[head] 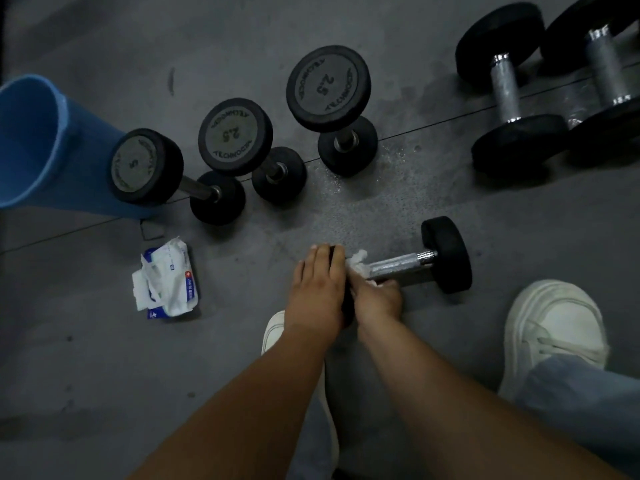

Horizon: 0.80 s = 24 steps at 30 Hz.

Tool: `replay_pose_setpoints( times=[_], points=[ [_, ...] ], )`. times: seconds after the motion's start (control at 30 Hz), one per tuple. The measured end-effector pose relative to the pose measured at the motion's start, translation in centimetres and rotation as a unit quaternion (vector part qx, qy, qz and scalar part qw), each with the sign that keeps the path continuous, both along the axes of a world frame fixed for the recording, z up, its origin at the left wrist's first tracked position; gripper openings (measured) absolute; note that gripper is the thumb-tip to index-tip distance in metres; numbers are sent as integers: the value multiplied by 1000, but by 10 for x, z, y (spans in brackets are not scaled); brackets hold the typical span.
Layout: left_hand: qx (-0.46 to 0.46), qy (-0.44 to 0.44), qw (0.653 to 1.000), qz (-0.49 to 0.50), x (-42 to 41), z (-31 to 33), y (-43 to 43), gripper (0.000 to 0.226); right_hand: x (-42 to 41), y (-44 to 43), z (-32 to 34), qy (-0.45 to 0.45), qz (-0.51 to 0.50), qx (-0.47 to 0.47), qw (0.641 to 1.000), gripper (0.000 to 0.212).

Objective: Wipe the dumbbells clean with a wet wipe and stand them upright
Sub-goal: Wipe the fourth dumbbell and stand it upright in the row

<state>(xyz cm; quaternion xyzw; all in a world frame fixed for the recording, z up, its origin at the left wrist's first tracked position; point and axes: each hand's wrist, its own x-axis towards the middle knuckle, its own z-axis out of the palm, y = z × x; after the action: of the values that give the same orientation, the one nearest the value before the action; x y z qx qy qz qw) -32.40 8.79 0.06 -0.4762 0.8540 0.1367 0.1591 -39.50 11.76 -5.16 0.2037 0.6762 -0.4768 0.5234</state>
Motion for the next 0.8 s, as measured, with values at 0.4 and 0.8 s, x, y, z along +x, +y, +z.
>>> replay_pose_setpoints(
  times=[0.4,0.8],
  points=[
    [31,44,999,6,4,-2,-4,97,-7,-15,3,-50,-24,12,998,34],
    [42,42,998,13,1,3,-8,96,-10,-16,13,-63,-34,8,997,29]
  ],
)
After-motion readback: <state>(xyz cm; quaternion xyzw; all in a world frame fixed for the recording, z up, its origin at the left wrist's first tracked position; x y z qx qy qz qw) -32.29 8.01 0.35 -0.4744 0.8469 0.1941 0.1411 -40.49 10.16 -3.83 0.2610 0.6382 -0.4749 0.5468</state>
